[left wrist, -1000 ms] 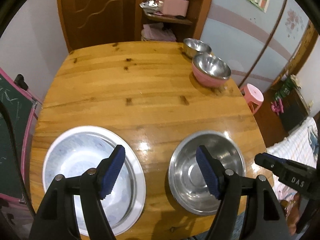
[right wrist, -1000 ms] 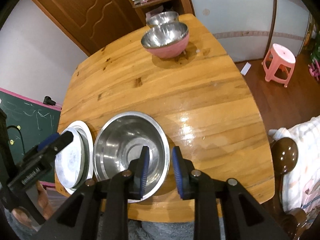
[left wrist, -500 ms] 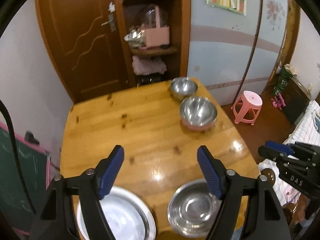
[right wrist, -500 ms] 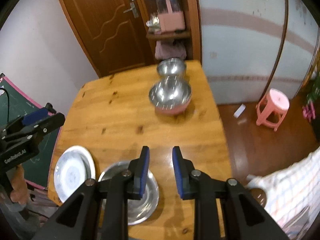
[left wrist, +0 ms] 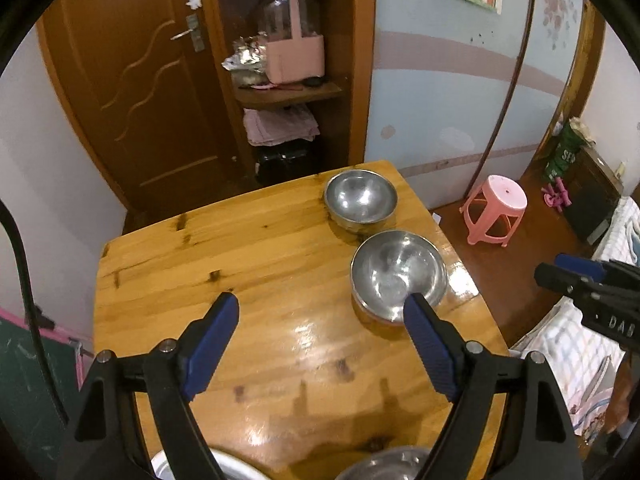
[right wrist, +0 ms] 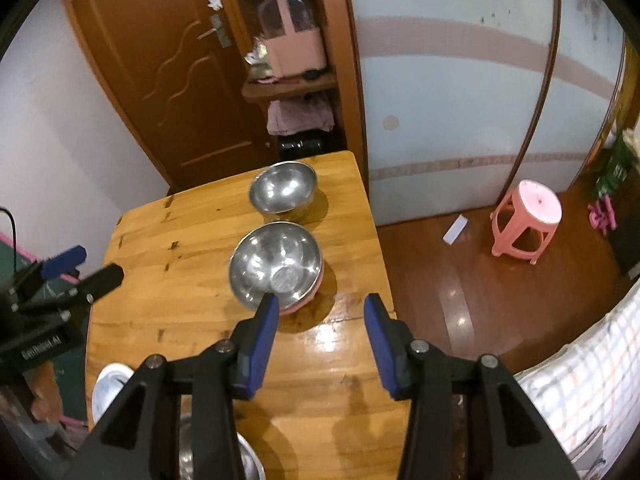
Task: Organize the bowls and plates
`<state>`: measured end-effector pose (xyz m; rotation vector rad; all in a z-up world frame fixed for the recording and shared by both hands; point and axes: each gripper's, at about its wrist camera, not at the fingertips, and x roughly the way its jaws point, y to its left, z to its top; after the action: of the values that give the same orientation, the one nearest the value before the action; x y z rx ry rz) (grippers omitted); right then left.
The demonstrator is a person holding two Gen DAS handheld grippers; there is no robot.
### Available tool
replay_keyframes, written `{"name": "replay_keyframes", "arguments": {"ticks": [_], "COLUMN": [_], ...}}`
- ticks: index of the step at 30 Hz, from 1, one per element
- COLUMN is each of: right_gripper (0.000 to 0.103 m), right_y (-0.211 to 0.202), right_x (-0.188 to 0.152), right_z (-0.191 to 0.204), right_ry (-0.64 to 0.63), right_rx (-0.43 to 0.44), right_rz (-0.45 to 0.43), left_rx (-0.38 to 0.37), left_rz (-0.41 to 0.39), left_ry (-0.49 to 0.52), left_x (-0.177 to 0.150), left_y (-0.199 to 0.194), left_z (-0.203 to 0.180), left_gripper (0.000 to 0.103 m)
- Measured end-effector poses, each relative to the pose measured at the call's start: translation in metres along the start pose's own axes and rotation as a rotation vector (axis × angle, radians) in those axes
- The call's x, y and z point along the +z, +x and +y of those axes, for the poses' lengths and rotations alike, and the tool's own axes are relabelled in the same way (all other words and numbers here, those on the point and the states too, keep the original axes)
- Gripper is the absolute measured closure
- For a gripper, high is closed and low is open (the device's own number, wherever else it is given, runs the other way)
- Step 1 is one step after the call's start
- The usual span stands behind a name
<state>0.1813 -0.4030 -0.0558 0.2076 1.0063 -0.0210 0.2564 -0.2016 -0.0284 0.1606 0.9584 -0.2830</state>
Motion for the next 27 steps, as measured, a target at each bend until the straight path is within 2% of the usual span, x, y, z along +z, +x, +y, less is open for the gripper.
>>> {"name": "replay_keyframes", "arguments": {"ticks": [6,11,15,18,22,24,27], "right_gripper": [0.059,0.059,0.059,0.059,0.059,0.059,0.059], "right_y": [0.049,0.094,0.127,0.144,0.160,0.165,0.174], "right_x": [0.023,0.026,0.022,0.021,0.020,0.021,0.021], "right_z": [-0.009,-0.013,-0.014,-0.018,-0.022,-0.023,-0.024], "right_ry": [0.058,0.110,0.138,0.159,0.186,0.189,0.196], "right_rx": [0.038,0.068,0.064,0.070,0.072,0.063,0.066], "right_rz": [0.091,0.171,0.234,0.262,0.288,0.296,0.314], "left_rx": [-0.075,-0.062,-0.081,-0.119,-0.155,-0.173,-0.202], "left_rz": [0.087,0.161,0.226,0.268,0.303,0.328,0.353], "left_ry": [0.000,-0.017,-0.069,-0.130,-0.182,-0.202,-0.230], "left_x": [0.014,0.014,0.009,0.006,0.002,0.000,-0.005], "left_y": [0.059,0.110,0.147,0.167,0.186,0.197,0.207], "left_z": [-0.007,-0.006,0.002,0.010,0.015,0.015,0.015], "left_gripper": [0.020,0.021,0.034,0.040,0.049,0.059,0.064]}}
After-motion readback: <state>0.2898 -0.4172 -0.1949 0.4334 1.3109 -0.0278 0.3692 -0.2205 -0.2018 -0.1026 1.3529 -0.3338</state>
